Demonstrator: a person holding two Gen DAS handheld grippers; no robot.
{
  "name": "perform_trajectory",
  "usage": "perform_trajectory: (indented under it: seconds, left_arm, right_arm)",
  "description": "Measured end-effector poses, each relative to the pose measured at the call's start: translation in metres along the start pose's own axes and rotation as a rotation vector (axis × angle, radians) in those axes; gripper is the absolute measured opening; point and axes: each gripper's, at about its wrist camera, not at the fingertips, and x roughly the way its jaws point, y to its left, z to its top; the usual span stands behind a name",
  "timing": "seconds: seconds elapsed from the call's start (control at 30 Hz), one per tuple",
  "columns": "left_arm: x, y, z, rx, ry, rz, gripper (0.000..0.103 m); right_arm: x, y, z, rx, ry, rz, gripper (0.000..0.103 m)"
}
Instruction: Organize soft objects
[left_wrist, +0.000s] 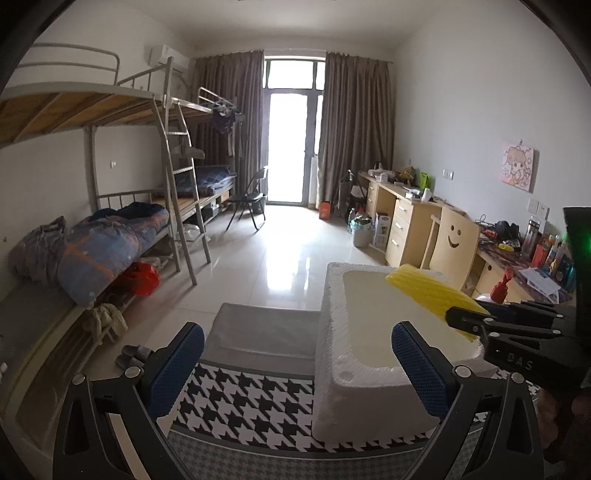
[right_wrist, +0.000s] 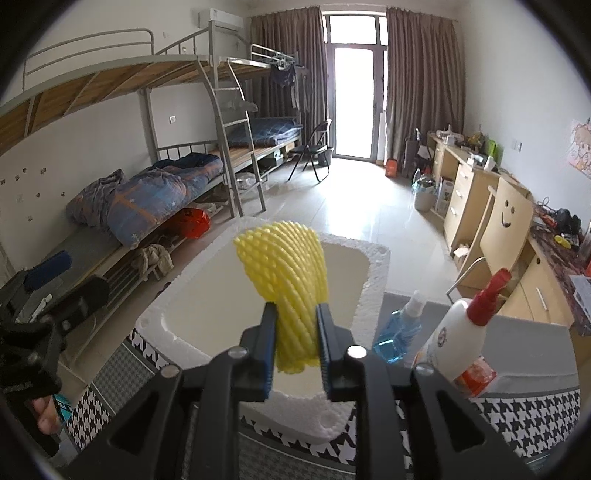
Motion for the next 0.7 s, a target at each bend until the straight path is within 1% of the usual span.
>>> perform_trajectory:
  seconds: [0.1, 0.13, 0.17, 0.33, 0.5, 0.57, 0.7]
  left_arm:
    - [0.000, 0.003, -0.003, -0.003, 0.004, 0.003, 0.102]
    - [0.001, 0.004, -0.004, -0.003, 0.005, 0.007, 0.102]
    - [0.001, 0.005, -0.004, -0.004, 0.006, 0.011, 0.102]
    - [0.001, 0.006, -0.006, -0.011, 0.014, 0.004, 0.102]
    - [-0.005, 0.006, -0.006, -0.015, 0.012, -0.006, 0.102]
    - [-0.010, 0.005, -0.007, -0.013, 0.008, -0.010, 0.102]
    - [-0.017, -0.003, -0.007, 0.001, -0.002, -0.013, 0.102]
  right_arm:
    - [0.006, 0.001, 0.000, 0.002, 0.011, 0.000, 0.046]
    - [0.009, 0.000, 0.000, 0.005, 0.022, 0.004, 0.058]
    - [0.010, 0.002, -0.001, 0.007, 0.027, 0.010, 0.065]
    - [0.005, 0.001, -0.003, 0.013, 0.023, 0.019, 0.065]
    - [-0.011, 0.001, -0.001, 0.012, -0.011, 0.017, 0.066]
    - [-0.018, 0.002, -0.002, 0.011, -0.024, 0.015, 0.075]
    - [-0.033, 0.001, -0.006, 0.018, -0.051, 0.024, 0.080]
